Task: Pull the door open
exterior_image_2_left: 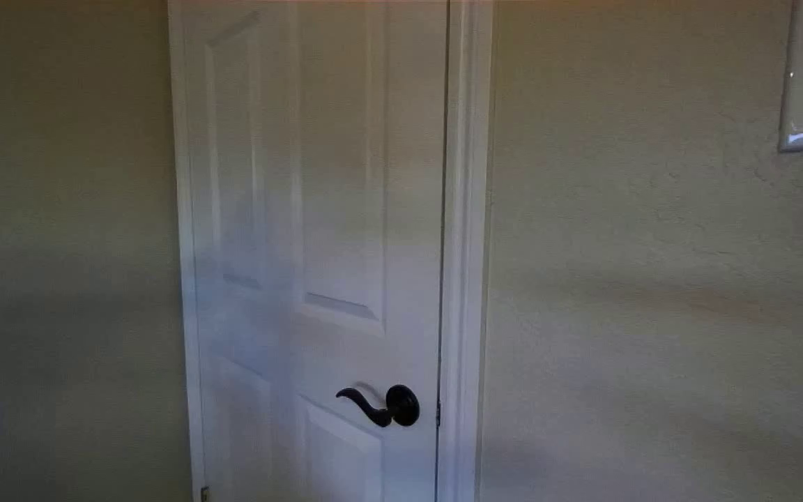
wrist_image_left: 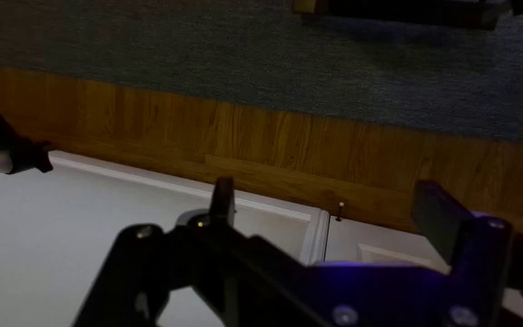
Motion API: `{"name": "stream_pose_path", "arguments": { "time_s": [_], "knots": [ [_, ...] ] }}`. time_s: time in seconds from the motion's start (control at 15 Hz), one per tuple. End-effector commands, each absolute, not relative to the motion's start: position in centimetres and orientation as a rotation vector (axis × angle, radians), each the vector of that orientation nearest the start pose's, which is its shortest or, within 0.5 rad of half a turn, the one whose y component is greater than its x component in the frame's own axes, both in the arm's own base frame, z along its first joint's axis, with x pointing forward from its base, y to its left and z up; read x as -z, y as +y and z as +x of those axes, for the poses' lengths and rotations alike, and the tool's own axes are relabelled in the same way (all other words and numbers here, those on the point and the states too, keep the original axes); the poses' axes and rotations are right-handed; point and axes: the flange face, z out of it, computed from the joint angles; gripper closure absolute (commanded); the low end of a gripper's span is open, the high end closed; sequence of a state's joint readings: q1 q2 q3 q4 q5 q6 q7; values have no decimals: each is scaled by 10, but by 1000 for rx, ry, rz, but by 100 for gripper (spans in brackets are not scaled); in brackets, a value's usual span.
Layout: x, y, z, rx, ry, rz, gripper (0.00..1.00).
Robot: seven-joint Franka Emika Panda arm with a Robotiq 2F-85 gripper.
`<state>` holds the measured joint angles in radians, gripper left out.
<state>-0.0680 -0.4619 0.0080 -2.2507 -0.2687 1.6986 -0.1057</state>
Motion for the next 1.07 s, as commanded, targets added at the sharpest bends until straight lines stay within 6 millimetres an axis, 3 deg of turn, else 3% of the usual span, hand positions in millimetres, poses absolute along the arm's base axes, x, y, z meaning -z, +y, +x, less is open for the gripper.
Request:
{"name": "stream_pose_path", "arguments": {
  "time_s": [0.0, 0.33, 0.53, 1.0],
  "knots": [
    [-540, -49, 402, -193, -155, -3392, 0],
    [-540, -49, 402, -193, -155, -3392, 0],
    [-528, -45, 412, -215, -97, -3384, 0],
    [-471, -23, 473, -185, 368, -3260, 0]
  ]
}}
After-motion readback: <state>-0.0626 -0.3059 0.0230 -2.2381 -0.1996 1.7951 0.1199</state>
